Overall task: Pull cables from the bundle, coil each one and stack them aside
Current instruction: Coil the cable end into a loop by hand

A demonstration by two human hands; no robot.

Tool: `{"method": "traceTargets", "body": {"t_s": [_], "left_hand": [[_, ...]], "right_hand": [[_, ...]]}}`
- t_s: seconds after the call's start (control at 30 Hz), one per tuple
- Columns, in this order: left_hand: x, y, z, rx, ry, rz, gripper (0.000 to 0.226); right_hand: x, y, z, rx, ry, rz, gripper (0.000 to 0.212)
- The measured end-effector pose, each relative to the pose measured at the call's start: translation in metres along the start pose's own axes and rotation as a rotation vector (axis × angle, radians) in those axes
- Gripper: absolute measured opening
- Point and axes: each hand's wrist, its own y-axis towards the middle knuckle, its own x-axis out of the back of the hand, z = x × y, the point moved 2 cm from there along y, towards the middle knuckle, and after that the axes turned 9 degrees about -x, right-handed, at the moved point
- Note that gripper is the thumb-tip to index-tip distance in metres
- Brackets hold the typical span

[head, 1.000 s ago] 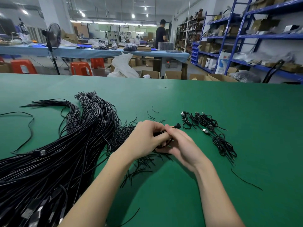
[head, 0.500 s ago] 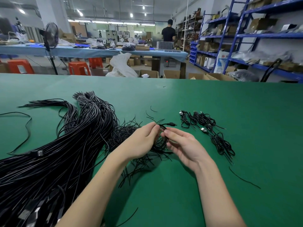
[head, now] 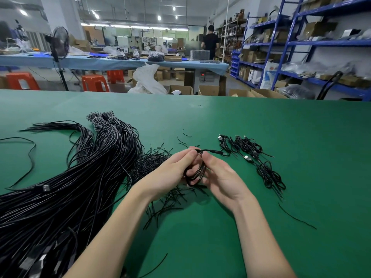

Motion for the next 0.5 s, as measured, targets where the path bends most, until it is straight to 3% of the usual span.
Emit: {"method": "traceTargets", "body": {"t_s": [0.2, 0.33, 0.5], "left_hand": [[-0.0030, -0.0016, -0.0007, 0.057, -0.042, -0.019, 0.045], [-0.0083, -0.0014, -0.0038, 0.064, -0.085, -0.014, 0.035], [-0.0095, -0.0023, -0.0068, 0.110, -0.268, 0.018, 0.023]], "right_hand": [[-0.0085, 0.0003, 0.0029, 0.078, -0.011, 0.004, 0.067], [-0.0061, 0.0015, 0.0010, 0.057, 0.034, 0.006, 0.070], [-0.0052, 0.0013, 0.0005, 0.035, 0.089, 0.006, 0.041]]}}
